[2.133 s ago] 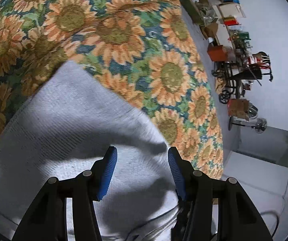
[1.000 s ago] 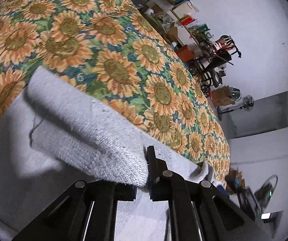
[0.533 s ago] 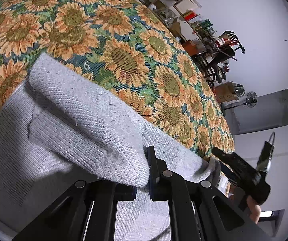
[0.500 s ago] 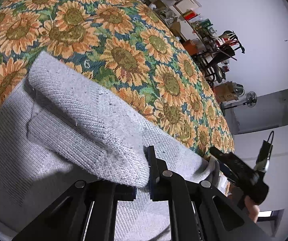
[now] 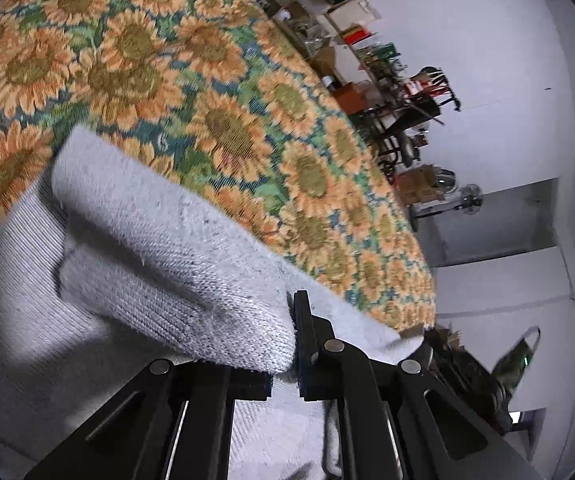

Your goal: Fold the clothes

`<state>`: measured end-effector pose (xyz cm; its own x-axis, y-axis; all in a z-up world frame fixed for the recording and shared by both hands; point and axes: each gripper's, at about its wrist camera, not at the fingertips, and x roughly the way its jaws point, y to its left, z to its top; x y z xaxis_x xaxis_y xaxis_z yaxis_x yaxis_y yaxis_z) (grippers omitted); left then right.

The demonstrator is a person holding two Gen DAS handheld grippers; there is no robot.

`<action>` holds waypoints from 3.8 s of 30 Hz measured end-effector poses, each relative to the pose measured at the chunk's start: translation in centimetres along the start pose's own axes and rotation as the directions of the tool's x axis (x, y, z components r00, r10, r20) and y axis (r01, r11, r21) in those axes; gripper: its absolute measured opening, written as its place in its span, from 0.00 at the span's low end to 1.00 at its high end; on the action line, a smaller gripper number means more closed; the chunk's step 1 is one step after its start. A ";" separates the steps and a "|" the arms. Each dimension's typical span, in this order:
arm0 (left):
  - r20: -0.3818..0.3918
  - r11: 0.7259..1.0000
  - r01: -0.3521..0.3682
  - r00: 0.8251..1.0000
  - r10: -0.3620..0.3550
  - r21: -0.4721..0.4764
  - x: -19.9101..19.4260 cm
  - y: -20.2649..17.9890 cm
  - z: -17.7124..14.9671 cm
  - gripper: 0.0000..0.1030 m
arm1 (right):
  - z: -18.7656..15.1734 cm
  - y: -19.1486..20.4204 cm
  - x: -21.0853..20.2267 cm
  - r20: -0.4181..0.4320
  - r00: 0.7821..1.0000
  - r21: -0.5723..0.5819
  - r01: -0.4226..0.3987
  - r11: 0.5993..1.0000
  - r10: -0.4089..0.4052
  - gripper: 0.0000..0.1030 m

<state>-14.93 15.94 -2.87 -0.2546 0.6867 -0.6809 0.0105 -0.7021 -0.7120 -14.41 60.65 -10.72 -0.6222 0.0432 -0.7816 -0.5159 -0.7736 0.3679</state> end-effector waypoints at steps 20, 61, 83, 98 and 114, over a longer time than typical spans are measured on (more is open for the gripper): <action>-0.006 0.992 -0.003 1.000 0.004 0.129 -1.6 -2.4 -0.7 0.08 | -5.2 -5.6 -9.3 0.076 0.995 0.266 -0.077 0.961 0.059 0.54; -0.113 0.994 -0.086 0.989 0.093 0.065 5.5 -1.4 4.0 0.08 | 3.9 -3.7 3.7 -0.315 0.847 0.082 0.474 0.877 -0.428 0.31; -0.062 0.987 0.141 0.989 -0.136 0.075 -6.4 -0.7 -1.6 0.08 | -9.0 -9.4 -19.3 0.125 0.984 0.390 -0.164 0.906 0.124 0.07; -0.028 1.000 0.007 1.000 -0.007 0.002 -3.3 6.3 -7.5 0.07 | -12.5 -11.4 -17.5 0.159 0.981 0.350 -0.157 0.923 0.107 0.62; -0.021 1.000 -0.014 1.000 0.014 -0.004 -3.1 6.0 -7.8 0.07 | -8.3 -9.1 -9.0 0.016 0.968 0.480 -0.228 0.847 0.251 0.53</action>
<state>-6.50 11.08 -6.34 -0.2338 0.6809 -0.6941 0.0175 -0.7108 -0.7032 0.81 62.07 -11.21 -0.7411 -0.1424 -0.6562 -0.5781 -0.3618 0.7314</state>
